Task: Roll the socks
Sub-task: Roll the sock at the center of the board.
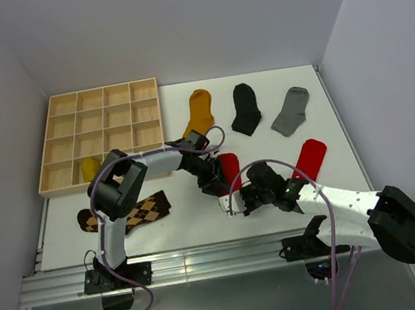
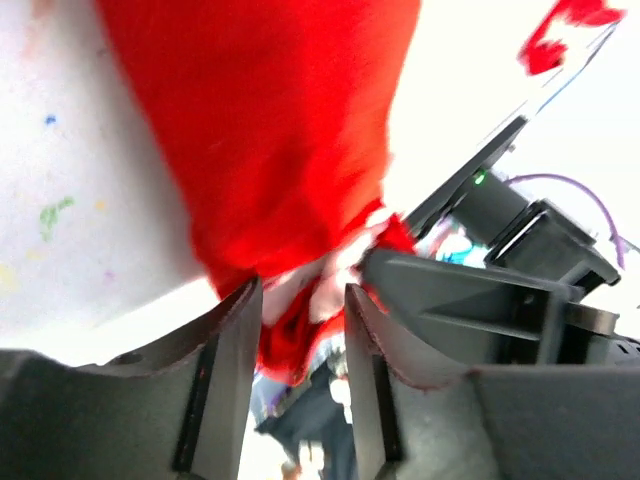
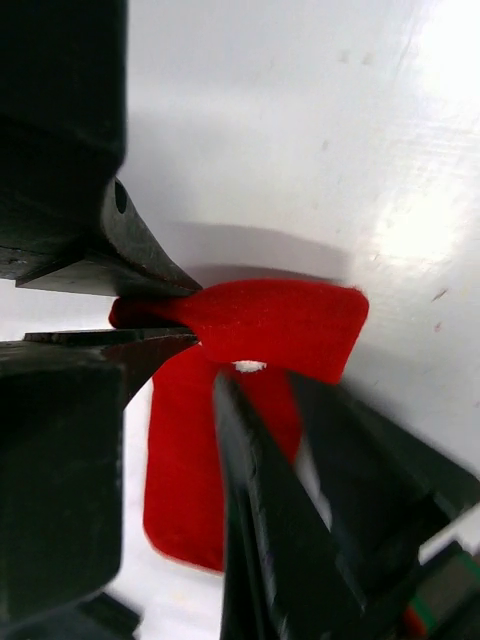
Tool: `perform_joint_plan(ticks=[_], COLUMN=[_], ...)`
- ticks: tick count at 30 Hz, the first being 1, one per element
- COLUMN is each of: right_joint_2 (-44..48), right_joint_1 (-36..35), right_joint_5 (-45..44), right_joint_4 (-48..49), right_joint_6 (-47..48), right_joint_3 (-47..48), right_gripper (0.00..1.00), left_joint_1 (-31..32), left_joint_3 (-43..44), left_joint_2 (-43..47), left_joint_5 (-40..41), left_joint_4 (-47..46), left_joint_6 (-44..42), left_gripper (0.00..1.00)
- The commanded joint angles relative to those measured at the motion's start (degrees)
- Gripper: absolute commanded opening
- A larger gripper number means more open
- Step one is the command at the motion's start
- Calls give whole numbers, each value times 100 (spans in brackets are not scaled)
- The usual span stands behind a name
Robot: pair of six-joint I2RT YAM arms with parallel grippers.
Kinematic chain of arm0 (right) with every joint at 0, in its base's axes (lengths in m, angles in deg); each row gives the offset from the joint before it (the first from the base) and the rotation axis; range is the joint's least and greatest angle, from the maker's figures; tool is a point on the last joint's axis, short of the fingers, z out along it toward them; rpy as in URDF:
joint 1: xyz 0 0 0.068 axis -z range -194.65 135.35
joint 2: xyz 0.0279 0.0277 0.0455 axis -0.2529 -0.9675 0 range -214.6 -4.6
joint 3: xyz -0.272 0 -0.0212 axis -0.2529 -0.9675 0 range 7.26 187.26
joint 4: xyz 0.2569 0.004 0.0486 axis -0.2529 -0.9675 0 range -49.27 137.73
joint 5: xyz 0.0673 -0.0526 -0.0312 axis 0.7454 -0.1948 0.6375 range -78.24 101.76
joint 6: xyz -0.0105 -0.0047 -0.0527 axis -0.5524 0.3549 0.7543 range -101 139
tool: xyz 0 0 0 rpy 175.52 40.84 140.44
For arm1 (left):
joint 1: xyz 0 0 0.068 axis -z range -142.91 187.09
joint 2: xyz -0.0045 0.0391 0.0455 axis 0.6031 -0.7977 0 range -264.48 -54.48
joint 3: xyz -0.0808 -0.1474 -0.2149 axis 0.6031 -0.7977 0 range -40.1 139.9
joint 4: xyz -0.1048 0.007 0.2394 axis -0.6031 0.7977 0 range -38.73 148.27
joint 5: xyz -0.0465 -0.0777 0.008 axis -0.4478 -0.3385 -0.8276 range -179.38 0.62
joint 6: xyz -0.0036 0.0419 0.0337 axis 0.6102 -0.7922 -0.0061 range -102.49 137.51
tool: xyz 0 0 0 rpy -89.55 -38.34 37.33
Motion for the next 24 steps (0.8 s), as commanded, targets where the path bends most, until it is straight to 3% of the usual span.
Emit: perform_joint_plan(ticks=[1, 9, 15, 20, 24], right_joint_2=[-215, -1831, -3694, -5064, -5954], right_joint_1=[347, 1306, 1973, 2282, 2414], right_joint_5=[1086, 2176, 2704, 3012, 3091], right_joint_4=[-1156, -2686, -5039, -6255, -7379], right_joint_6=[-265, -91, 323, 604, 719], right_joint_3=[661, 2083, 3884, 5012, 6004], right_gripper=[11, 11, 12, 11, 12], left_joint_1=[-71, -177, -177, 103, 1016], left_joint_3=[-367, -1894, -2616, -3031, -2724], left_joint_2=[826, 2136, 3304, 3895, 3625], left_joint_5=[549, 2040, 3264, 4677, 6085], left_joint_4=[-1272, -2643, -3057, -3383, -3312], left_joint_6=[593, 1113, 798, -80, -1599], left_gripper=[44, 43, 39, 40, 40])
